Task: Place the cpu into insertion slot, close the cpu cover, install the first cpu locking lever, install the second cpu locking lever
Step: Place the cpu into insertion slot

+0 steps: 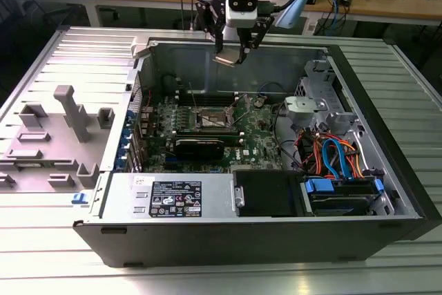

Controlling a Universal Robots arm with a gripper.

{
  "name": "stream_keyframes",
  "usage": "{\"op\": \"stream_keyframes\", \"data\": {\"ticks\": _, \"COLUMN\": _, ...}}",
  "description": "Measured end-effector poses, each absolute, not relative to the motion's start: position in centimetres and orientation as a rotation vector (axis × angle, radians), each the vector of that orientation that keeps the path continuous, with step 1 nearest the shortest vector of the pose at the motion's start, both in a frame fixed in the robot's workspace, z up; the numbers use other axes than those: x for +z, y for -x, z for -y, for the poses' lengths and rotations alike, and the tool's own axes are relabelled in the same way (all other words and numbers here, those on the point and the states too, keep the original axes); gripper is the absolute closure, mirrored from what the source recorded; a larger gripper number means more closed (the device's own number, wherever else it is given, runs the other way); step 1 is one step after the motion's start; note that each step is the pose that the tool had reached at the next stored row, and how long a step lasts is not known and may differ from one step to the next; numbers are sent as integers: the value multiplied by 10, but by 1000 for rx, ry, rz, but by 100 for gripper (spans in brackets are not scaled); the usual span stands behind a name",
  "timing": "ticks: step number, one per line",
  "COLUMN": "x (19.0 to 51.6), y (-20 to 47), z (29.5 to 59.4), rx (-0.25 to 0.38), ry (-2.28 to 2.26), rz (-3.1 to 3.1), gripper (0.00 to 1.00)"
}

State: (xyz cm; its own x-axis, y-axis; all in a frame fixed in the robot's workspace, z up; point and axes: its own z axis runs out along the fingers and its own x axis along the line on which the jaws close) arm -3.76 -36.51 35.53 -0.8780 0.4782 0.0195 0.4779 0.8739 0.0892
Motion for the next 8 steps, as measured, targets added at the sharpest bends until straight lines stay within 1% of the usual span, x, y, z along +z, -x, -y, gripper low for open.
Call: {"op": "stream_keyframes", "data": {"ticks": 8, "x": 355, "y": 38, "z": 365, "rx": 143, "ry": -775, "rz": -3038, "gripper": 46}}
